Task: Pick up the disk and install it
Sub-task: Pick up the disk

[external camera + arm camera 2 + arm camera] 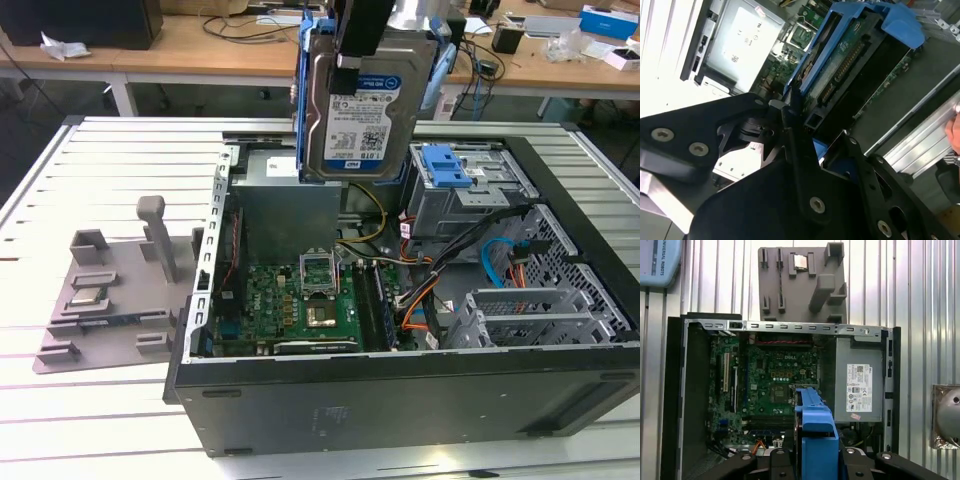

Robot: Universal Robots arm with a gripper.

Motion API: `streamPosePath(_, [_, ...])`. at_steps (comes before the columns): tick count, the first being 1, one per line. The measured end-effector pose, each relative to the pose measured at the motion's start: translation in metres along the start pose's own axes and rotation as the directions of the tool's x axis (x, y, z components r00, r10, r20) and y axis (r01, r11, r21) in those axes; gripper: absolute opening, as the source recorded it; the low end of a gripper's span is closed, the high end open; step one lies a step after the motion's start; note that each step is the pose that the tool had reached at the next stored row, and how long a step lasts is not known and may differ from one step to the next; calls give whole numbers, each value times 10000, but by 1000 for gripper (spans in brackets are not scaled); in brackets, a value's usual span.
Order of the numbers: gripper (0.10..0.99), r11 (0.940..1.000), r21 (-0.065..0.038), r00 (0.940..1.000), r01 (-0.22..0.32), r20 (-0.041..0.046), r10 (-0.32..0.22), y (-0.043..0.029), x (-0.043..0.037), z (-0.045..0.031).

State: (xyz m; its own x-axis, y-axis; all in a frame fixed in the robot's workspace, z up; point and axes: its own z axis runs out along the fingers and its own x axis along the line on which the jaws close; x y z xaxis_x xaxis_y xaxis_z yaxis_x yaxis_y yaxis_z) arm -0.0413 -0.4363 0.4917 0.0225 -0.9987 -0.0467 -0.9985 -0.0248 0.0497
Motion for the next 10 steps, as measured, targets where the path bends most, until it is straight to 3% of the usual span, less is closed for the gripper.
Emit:
streamPosePath(5, [369,10000,1,10000,-19,0,19,5,229,1])
streamPosePath(10, [369,10000,1,10000,-29,1,29,9,394,0])
